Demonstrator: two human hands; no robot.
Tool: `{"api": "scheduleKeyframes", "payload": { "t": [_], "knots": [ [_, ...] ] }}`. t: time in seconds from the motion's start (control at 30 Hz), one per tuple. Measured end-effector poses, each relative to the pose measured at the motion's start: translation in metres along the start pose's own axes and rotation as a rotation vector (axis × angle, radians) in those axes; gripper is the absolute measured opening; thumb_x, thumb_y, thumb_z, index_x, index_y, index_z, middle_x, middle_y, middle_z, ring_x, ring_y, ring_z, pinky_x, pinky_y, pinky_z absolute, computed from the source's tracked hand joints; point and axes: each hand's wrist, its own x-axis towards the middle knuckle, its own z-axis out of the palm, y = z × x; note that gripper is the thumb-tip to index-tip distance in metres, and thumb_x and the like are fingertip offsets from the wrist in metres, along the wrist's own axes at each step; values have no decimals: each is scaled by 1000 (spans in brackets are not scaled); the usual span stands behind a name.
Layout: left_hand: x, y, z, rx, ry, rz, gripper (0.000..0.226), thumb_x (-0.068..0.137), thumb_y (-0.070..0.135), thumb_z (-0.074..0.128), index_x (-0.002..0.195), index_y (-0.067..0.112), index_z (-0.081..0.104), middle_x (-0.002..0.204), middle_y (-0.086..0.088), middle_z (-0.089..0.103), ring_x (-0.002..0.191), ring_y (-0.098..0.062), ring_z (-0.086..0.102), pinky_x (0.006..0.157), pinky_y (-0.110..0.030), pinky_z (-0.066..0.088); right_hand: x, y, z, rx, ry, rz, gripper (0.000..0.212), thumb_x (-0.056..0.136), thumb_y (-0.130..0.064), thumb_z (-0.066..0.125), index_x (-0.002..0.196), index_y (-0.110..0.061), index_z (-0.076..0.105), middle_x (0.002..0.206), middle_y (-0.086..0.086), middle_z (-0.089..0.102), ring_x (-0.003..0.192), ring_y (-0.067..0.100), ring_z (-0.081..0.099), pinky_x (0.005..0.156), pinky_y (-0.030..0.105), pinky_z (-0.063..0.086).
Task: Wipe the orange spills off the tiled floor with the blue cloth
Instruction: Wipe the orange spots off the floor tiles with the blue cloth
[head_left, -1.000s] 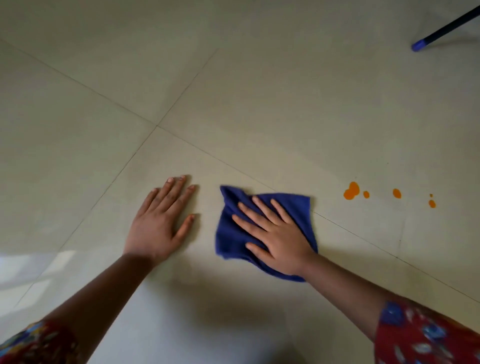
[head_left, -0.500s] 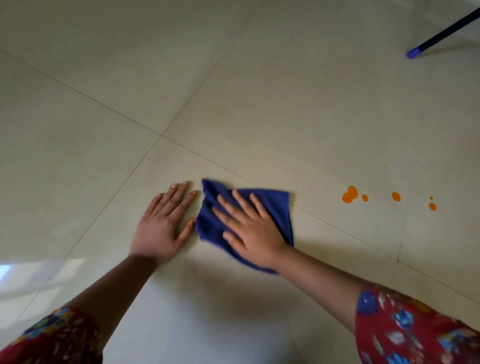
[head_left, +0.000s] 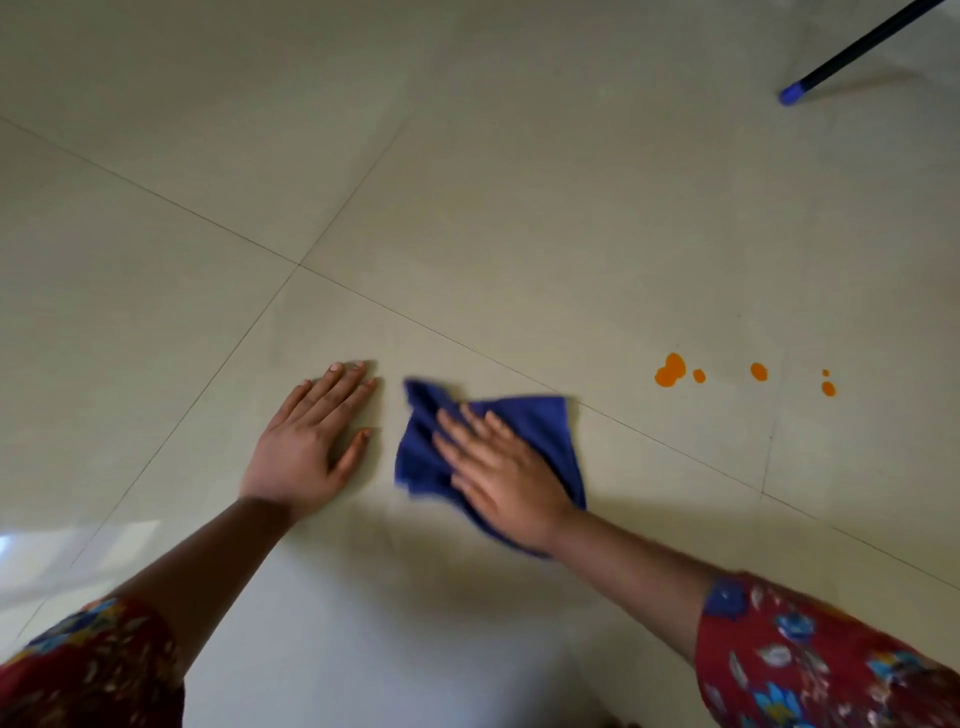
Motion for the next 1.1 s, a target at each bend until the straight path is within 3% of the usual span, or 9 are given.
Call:
{"api": "scheduleKeyframes", "payload": {
  "t": [0.13, 0.3, 0.37, 0.5, 0.63, 0.73, 0.87, 0.97, 1.1],
  "knots": [
    [-2, 0, 1, -7, 28, 26, 57, 95, 43, 36, 148, 25, 33, 157, 6, 26, 147, -10, 16, 120, -34, 16, -111, 2, -3, -61, -92, -143, 47, 104, -37, 28, 149, -23, 32, 158, -1, 27, 147, 22, 22, 120, 39, 14],
    [-2, -1, 1, -13, 62, 91, 55, 93, 42, 39, 145, 22, 40, 155, 4, 32, 146, -13, 23, 119, -35, 18, -131, 70, -17, -69, 32, 503, 48, 102, -37, 27, 149, -29, 30, 156, -5, 31, 147, 18, 21, 113, 61, 18],
    [-5, 3, 1, 2, 67, 193, 53, 93, 39, 42, 142, 19, 46, 152, 0, 38, 143, -17, 30, 118, -39, 23, -104, 72, -23, -35, 79, 603, 48, 99, -35, 33, 146, -26, 39, 155, -7, 32, 146, 19, 24, 112, 62, 21],
    [-8, 34, 4, -12, 13, 448, 49, 93, 37, 45, 138, 16, 51, 148, -1, 44, 140, -19, 36, 114, -41, 29, -108, 46, -11, -67, -5, 276, 49, 102, -36, 31, 149, -25, 34, 158, -6, 25, 147, 20, 21, 116, 54, 18],
    [-3, 90, 17, -49, -92, 460, 52, 96, 39, 40, 145, 19, 41, 154, 2, 33, 145, -16, 26, 117, -37, 24, -199, 27, -8, -79, -160, 92, 50, 104, -40, 20, 153, -28, 22, 160, -4, 21, 149, 19, 12, 119, 44, 9],
    [6, 107, 28, 28, -195, 432, 60, 97, 47, 28, 153, 26, 19, 160, 6, 14, 148, -11, 8, 119, -32, 11, -235, 59, -15, 3, -70, 419, 50, 104, -41, 19, 154, -34, 12, 161, -6, 18, 150, 16, 8, 117, 45, 15],
    [9, 115, 42, 119, -288, 479, 64, 97, 53, 19, 154, 29, 3, 162, 8, 1, 149, -11, 0, 118, -32, 6, -185, 88, -21, 83, 96, 834, 52, 101, -39, 26, 151, -23, 26, 159, -4, 17, 148, 20, 13, 117, 49, 21],
    [8, 120, 45, 129, -320, 497, 65, 97, 56, 17, 153, 29, 0, 162, 8, -3, 149, -12, 0, 117, -35, 9, -155, 72, -17, 23, 7, 715, 55, 101, -39, 24, 153, -20, 21, 160, -3, 11, 149, 22, 8, 119, 46, 13],
    [11, 121, 43, 129, -345, 478, 66, 95, 59, 16, 153, 32, 1, 161, 11, -4, 149, -10, -1, 117, -34, 8, -204, 34, -15, -66, -146, 466, 55, 104, -43, 17, 155, -27, 3, 162, -3, 7, 150, 21, 3, 121, 39, 0]
  ]
}}
